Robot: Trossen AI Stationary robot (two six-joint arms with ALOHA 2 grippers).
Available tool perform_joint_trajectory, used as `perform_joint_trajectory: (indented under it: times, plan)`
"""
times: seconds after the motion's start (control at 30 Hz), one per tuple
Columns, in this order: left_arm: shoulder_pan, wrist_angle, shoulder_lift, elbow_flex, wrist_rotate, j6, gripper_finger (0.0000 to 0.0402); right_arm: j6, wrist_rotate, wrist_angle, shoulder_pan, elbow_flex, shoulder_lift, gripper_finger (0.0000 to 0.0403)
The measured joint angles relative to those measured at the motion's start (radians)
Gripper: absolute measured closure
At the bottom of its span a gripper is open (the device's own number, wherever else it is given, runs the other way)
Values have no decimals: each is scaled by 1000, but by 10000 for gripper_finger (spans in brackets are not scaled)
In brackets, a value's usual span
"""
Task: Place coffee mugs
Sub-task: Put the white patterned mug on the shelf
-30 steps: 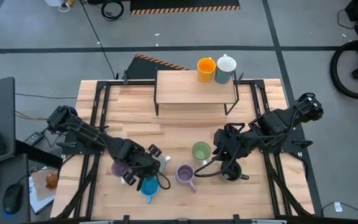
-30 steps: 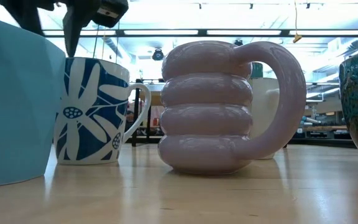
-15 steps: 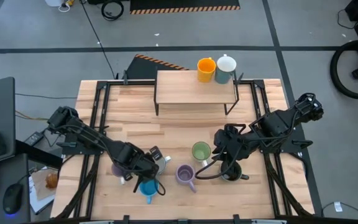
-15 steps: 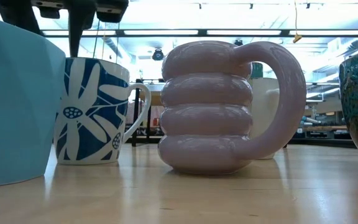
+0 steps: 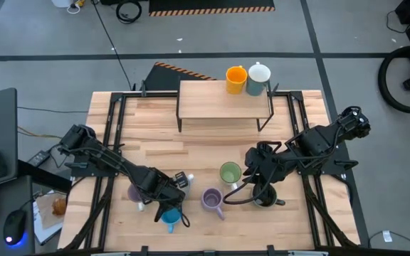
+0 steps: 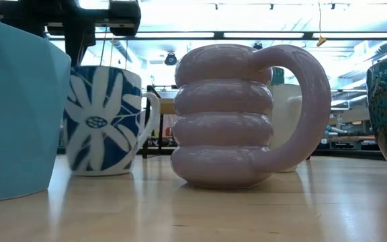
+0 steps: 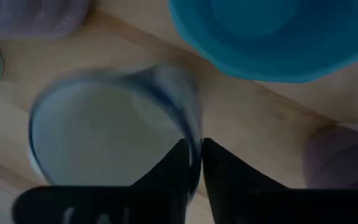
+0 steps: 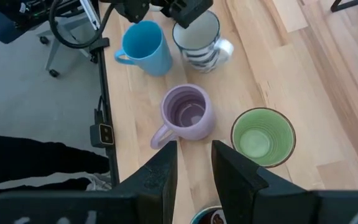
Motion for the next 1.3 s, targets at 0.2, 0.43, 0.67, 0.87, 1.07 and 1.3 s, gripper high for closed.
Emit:
perform_joint_trajectory:
  times: [0.2, 0.43, 0.67, 0.87, 1.07, 1.3]
  plan:
    - [7, -4, 0, -1, -1, -33, 380, -8, -1, -1, 0, 0, 0, 298]
    - [83, -66, 0, 110, 105, -237, 380, 8, -9, -63, 0, 0, -25, 298]
    - [241, -179, -1, 343, 224, -415, 380, 21, 18, -116, 0, 0, -69, 298]
    - [388, -216, -1, 493, 224, -426, 380, 19, 69, -117, -4, 0, -88, 298]
    - [547, -226, -1, 569, 190, -427, 380, 19, 77, -117, -4, 0, -89, 298]
    - [653, -161, -1, 621, 53, -259, 380, 19, 91, -117, -4, 0, -89, 298]
